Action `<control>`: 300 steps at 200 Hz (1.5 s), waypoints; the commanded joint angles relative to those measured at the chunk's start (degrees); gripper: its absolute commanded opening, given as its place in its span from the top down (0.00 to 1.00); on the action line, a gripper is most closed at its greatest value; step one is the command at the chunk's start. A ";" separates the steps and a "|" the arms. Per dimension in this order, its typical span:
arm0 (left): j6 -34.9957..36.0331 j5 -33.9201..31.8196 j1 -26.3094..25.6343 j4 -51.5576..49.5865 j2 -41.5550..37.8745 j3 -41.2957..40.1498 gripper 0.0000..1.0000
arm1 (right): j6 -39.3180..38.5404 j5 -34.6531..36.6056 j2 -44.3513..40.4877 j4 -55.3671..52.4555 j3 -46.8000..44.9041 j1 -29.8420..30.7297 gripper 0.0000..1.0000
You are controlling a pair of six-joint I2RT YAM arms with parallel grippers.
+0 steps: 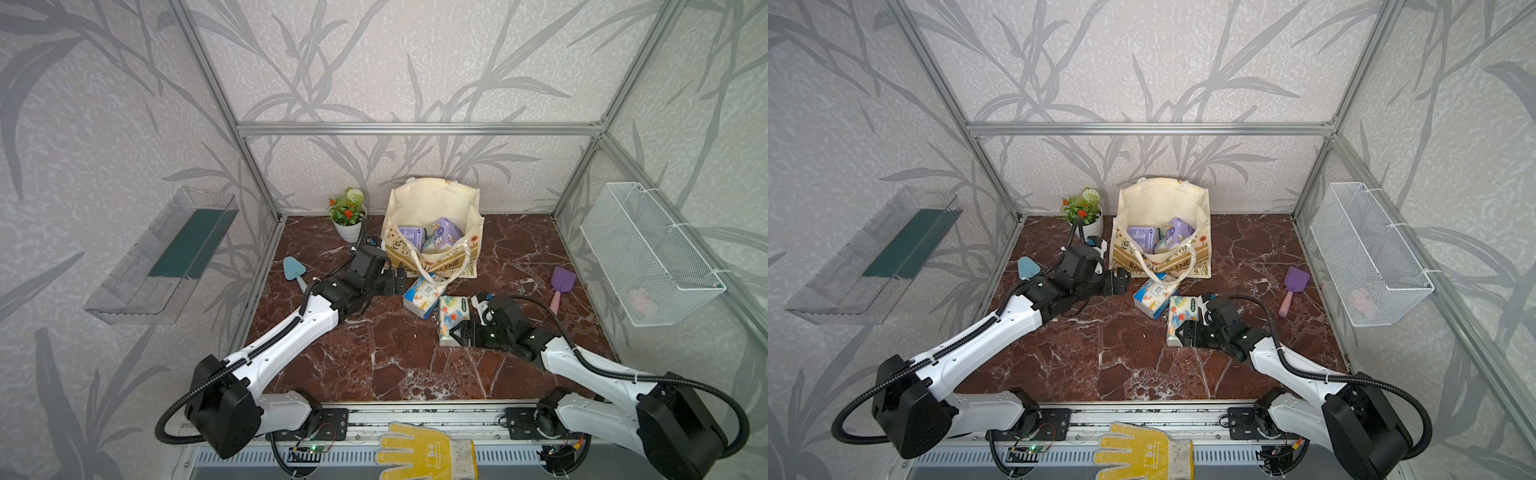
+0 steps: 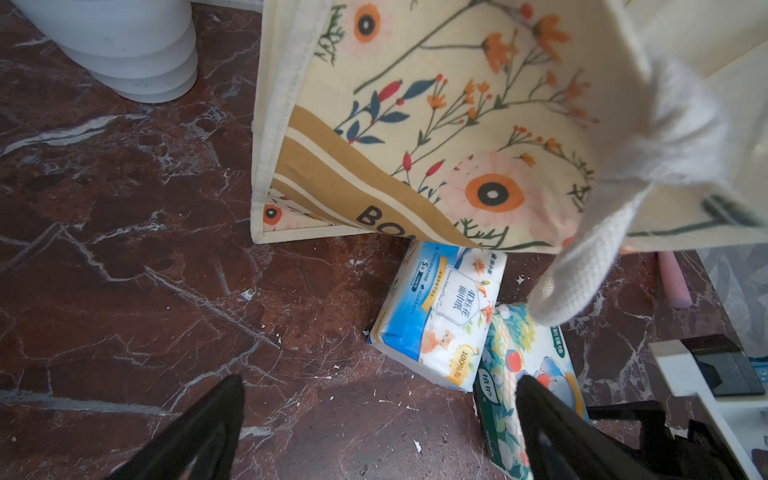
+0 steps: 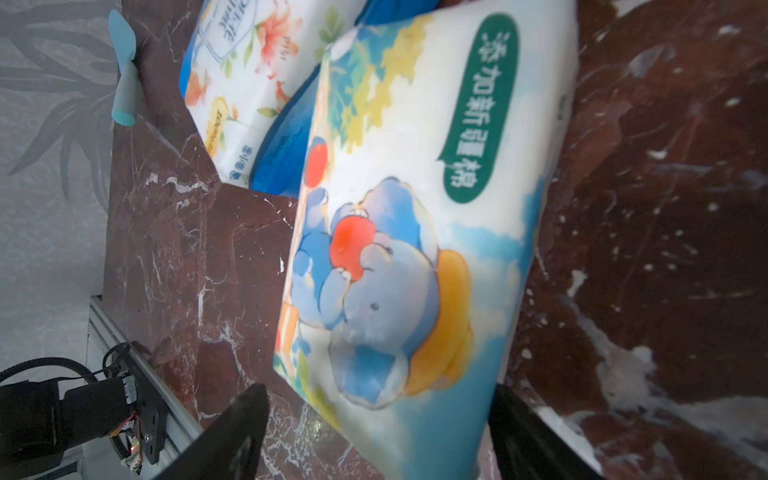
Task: Put tissues into the canvas bag
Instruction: Pick up the pack of facial tissues from the center of the board.
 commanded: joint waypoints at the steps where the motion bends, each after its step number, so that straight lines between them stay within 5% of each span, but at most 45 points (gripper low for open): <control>1: -2.86 -2.74 -0.17 -1.47 -1.65 -1.07 0.01 | 2.55 2.43 -2.65 -1.85 0.27 0.41 0.17; 22: -3.53 -2.71 -0.17 -1.96 -1.49 -2.48 0.01 | 2.91 6.97 -4.12 -3.81 -0.81 -0.53 0.12; 87: -4.66 -0.15 -0.19 1.23 -0.43 -6.63 0.01 | -0.33 -0.03 2.10 6.07 -0.68 -6.02 0.09; 251: -6.33 4.13 -0.21 4.07 0.02 -11.14 0.01 | 8.09 -5.12 17.80 35.21 -7.68 -7.21 0.13; 300: -6.87 4.22 -0.23 4.61 0.38 -11.63 0.01 | 8.36 -4.70 18.95 35.64 -7.60 -6.68 0.15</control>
